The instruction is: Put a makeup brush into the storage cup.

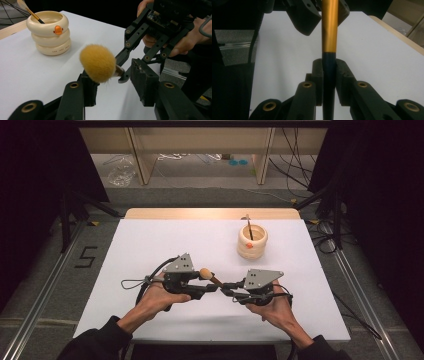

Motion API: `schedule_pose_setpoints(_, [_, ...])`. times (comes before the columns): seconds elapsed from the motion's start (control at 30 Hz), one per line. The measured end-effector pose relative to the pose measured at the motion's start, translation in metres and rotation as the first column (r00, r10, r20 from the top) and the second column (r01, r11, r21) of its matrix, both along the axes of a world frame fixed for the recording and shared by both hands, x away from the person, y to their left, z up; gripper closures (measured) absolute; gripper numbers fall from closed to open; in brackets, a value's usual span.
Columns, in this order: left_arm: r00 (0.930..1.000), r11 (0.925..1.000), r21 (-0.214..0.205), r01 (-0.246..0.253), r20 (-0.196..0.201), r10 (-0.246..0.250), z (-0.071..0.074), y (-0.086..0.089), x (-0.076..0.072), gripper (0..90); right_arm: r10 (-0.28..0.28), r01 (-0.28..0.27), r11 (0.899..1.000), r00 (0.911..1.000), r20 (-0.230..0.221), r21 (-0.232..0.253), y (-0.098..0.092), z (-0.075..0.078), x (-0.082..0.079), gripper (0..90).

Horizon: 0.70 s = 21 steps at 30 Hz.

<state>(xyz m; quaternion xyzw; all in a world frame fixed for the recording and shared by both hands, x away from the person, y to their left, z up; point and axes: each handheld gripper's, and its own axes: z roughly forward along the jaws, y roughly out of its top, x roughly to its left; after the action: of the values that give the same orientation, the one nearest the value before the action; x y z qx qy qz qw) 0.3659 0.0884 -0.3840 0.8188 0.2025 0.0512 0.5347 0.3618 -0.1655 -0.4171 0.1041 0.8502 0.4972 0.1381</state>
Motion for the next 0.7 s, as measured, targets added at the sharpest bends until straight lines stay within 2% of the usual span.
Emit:
schedule_pose_setpoints(0.2, [0.9998,0.9995,-0.026,0.019,0.002,-0.019,-0.0019,-0.0015,-0.0004,63.6,0.015,-0.015,1.000,0.9998,-0.009,-0.002,0.0033,-0.0008,-0.0017,79.7])
schedule_pose_setpoints(0.27, [0.9993,0.9990,-0.028,0.035,0.017,-0.034,-0.0019,-0.0012,0.0005,65.5,0.019,-0.019,1.000,0.9998,-0.006,-0.011,0.0044,-0.0011,-0.0021,79.7])
schedule_pose_setpoints(0.37, [0.9997,0.9990,-0.037,0.025,0.005,-0.025,-0.0020,-0.0011,-0.0010,71.7,0.025,-0.025,1.000,0.9996,-0.009,-0.013,0.0054,-0.0009,-0.0029,79.7])
schedule_pose_setpoints(0.4, [0.9991,0.9978,-0.052,0.041,-0.002,-0.041,-0.0024,-0.0013,-0.0006,73.0,0.026,-0.026,1.000,0.9996,-0.009,-0.014,0.0057,-0.0008,-0.0031,79.7])
schedule_pose_setpoints(0.5, [0.9987,0.9971,-0.055,0.052,0.001,-0.052,-0.0016,-0.0016,-0.0017,76.9,0.029,-0.029,0.999,0.9996,-0.005,-0.018,0.0069,-0.0007,-0.0036,79.7])
schedule_pose_setpoints(0.53, [0.9985,0.9968,-0.059,0.054,-0.005,-0.054,-0.0015,-0.0019,-0.0023,77.7,0.028,-0.028,0.999,0.9996,-0.003,-0.019,0.0073,-0.0006,-0.0040,79.7])
schedule_pose_setpoints(0.6, [0.9980,0.9966,-0.053,0.063,0.009,-0.062,-0.0007,-0.0013,-0.0023,77.9,0.034,-0.034,0.999,0.9994,-0.004,-0.021,0.0081,-0.0005,-0.0044,79.7])
schedule_pose_setpoints(0.7, [0.9981,0.9961,-0.062,0.062,0.001,-0.062,-0.0007,-0.0006,-0.0019,78.0,0.033,-0.033,0.999,0.9994,-0.002,-0.014,0.0081,-0.0003,-0.0043,79.7])
